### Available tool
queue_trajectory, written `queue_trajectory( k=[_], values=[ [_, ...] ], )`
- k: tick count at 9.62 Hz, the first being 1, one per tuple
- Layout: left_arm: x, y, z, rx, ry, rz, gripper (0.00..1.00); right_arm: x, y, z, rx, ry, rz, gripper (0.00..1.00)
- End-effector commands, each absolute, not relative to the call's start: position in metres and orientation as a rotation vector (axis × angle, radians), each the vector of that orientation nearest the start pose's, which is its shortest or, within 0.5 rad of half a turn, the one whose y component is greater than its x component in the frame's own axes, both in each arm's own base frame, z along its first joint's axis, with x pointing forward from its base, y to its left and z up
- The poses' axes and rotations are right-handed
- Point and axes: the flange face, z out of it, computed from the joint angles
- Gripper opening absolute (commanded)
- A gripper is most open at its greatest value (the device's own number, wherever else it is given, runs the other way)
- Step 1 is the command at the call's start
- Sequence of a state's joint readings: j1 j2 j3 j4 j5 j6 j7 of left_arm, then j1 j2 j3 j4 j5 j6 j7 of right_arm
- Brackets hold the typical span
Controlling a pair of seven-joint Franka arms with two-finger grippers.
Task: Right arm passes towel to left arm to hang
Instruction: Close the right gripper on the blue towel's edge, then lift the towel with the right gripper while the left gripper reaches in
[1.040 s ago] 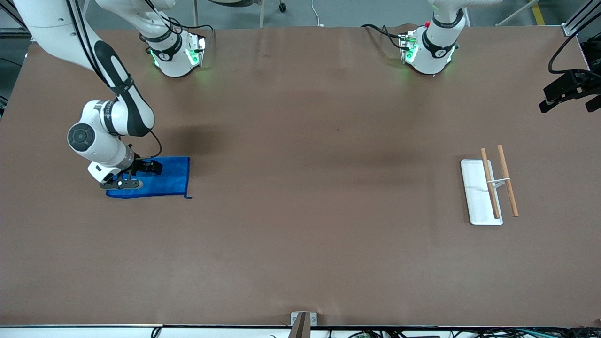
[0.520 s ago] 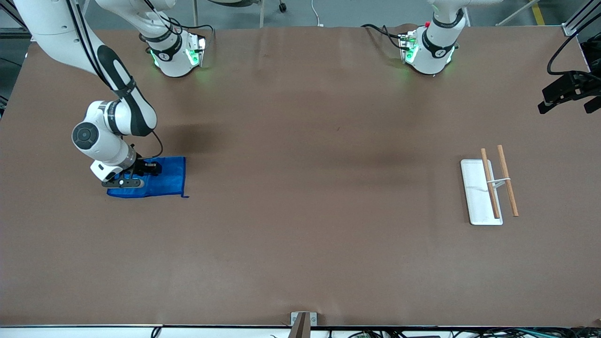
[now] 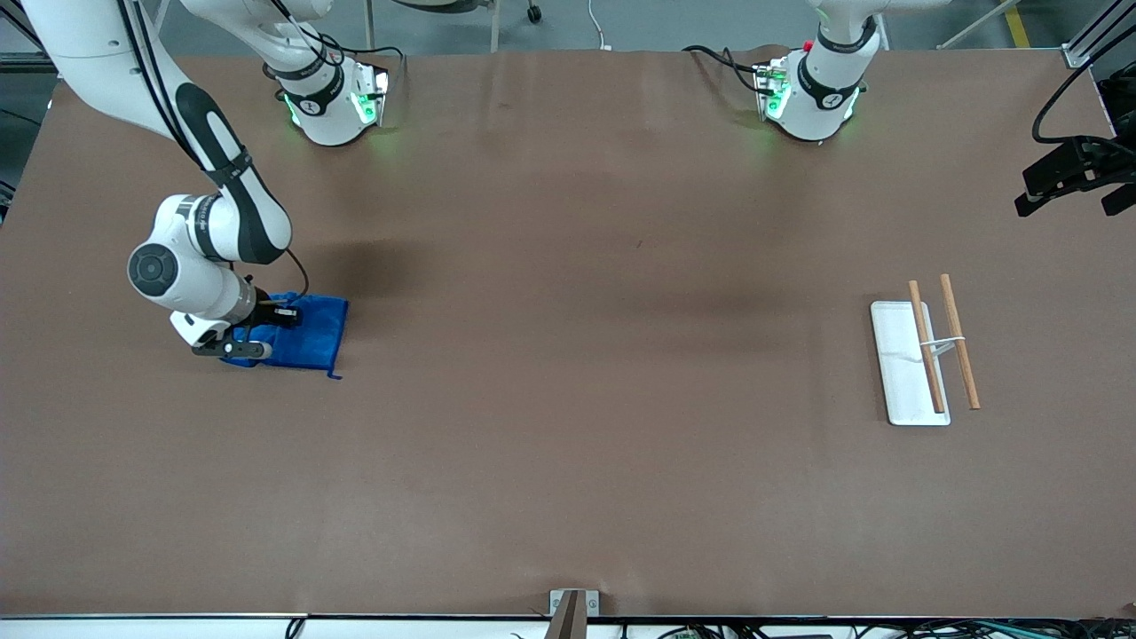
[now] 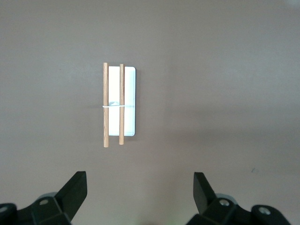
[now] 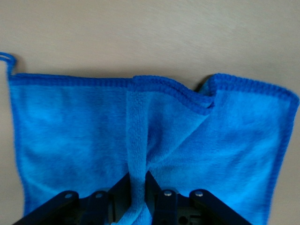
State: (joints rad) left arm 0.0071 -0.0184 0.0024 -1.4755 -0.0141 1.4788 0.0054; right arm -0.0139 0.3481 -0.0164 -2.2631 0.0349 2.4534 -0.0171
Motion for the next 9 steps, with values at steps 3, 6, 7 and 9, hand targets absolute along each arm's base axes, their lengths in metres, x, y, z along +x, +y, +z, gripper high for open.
queue_trajectory(
  k=[3,6,7,9],
  values=[
    [0.547,-0.001,0.651,-3.154,0.035,0.019,1.0,0.537,0.046,0.246,-2.98,0.07,0.285,0.0],
    [0.556,-0.013,0.643,-3.153,0.037,0.003,1.0,0.553,0.071,0.277,-2.862,0.037,0.303,0.0],
    [0.557,-0.014,0.64,-3.154,0.04,0.015,1.0,0.557,0.076,0.286,-2.781,0.02,0.288,0.0],
    [0.559,-0.013,0.637,-3.149,0.073,0.019,1.0,0.566,0.087,0.312,-2.611,0.047,0.239,0.0]
  ],
)
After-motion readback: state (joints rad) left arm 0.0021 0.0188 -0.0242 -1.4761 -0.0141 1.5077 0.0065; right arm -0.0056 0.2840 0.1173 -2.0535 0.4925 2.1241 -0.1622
